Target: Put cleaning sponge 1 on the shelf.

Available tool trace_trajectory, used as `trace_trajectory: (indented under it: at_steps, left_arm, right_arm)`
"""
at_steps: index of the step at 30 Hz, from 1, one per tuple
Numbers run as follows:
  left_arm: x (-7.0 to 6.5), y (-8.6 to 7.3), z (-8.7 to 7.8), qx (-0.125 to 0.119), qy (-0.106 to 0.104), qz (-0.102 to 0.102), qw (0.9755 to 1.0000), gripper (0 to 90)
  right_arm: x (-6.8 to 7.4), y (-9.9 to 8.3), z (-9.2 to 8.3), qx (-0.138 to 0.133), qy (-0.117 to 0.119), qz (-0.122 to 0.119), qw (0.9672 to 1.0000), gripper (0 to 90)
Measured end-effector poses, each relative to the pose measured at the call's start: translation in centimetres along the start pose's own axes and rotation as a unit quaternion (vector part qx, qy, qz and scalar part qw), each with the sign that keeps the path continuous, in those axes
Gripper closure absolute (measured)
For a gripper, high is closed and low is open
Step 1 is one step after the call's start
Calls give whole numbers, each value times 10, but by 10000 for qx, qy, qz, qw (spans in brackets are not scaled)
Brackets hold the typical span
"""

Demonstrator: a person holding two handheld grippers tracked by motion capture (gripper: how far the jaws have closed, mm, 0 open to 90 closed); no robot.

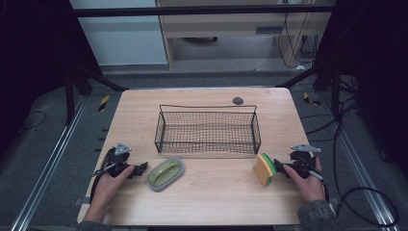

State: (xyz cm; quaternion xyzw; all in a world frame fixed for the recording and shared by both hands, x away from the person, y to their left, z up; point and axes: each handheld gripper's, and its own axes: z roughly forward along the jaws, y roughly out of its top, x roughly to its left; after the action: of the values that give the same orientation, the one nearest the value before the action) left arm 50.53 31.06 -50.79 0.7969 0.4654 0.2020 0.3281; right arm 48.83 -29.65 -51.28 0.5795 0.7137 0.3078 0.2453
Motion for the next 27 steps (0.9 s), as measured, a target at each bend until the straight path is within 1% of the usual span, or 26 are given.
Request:
trace_trajectory:
  at_steps: [2, 3, 4, 6, 7, 8, 9, 10, 11, 12, 13, 14, 15, 16, 17, 18, 19, 20, 21, 22, 23, 24, 25, 26, 27]
  left_arm:
    - [0, 1, -1, 17, 23, -18, 10000, 10]
    - [0, 2, -3, -1, 51, -13, 10000, 30]
    - [1, 3, -6, -41, 103, 5, 9999, 41]
    - [1, 6, -13, -162, 235, -9, 9996, 35]
    - [1, 6, -13, -162, 235, -9, 9996, 37]
    - [1, 9, -21, -238, 293, 33, 9993, 37]
    - [0, 10, -24, -282, 280, 36, 9992, 37]
    - [-2, 12, -28, -371, 203, 19, 9991, 38]
    - [-5, 15, -32, -339, 172, 96, 9992, 38]
    - [-8, 18, -36, -308, 187, 165, 9992, 38]
    - [-8, 18, -36, -308, 187, 165, 9992, 41]
    - [-16, 28, -44, -239, 176, 302, 9991, 44]
    - [-16, 28, -44, -239, 176, 302, 9991, 48]
    - [-21, 34, -49, -200, 159, 387, 9989, 53]
    - [-30, 42, -55, -86, 91, 541, 9985, 52]
    - [-33, 45, -58, -23, 48, 603, 9982, 51]
    - [-39, 52, -62, 122, 9, 702, 9975, 53]
    - [-39, 52, -62, 122, 9, 702, 9975, 54]
    - [-44, 58, -66, 275, -35, 745, 9968, 54]
    - [-48, 62, -67, 522, -35, 753, 9958, 58]
    - [-51, 66, -68, 748, -20, 787, 9941, 68]
    - [-54, 70, -70, 857, -40, 844, 9927, 68]
    - [-60, 77, -73, 979, -151, 899, 9910, 92]
    - [-63, 80, -74, 992, -197, 911, 9907, 92]
    - [-63, 80, -74, 992, -197, 911, 9907, 91]
  right_arm:
    - [0, 0, 0, 2, -4, 1, 10000, 9]
    - [0, 0, 0, 2, -4, 2, 10000, 9]
    - [0, 0, 0, 1, -5, 1, 10000, 9]
    - [0, 0, 0, 2, -18, -1, 10000, 9]
    - [0, 0, 0, 2, -18, -1, 10000, 9]
    - [0, 0, 0, 3, -26, -3, 10000, 9]
    - [1, 0, 0, 5, -30, 3, 10000, 9]
    - [1, 0, 0, 5, -34, 4, 10000, 9]
    - [1, -1, 0, 5, -34, 12, 10000, 9]
    - [1, -1, -1, 1, -45, -8, 10000, 9]
    - [1, -1, -1, 4, -41, 0, 10000, 9]
    - [1, -1, -1, 4, -42, 1, 10000, 9]
    - [1, -1, -1, 4, -42, 1, 10000, 9]
    - [1, -1, -1, 4, -42, 1, 10000, 9]
    - [1, -1, -1, 4, -42, 0, 10000, 9]
    - [1, -1, -1, 3, -44, 1, 10000, 9]
    - [1, -1, -1, 3, -44, 0, 10000, 9]
    - [1, -1, -1, 3, -44, 0, 10000, 9]
    - [1, -1, -1, 4, -44, 3, 10000, 9]
    - [1, -1, -1, 3, -40, -7, 10000, 9]
    - [1, -1, -1, -2, -36, -15, 10000, 9]
    - [1, -1, -1, -2, -36, -15, 10000, 9]
    - [1, -1, -1, 5, -30, -22, 10000, 9]
    - [1, -1, -1, -6, -32, -3, 10000, 9]
    - [1, -1, -1, -6, -32, -3, 10000, 9]
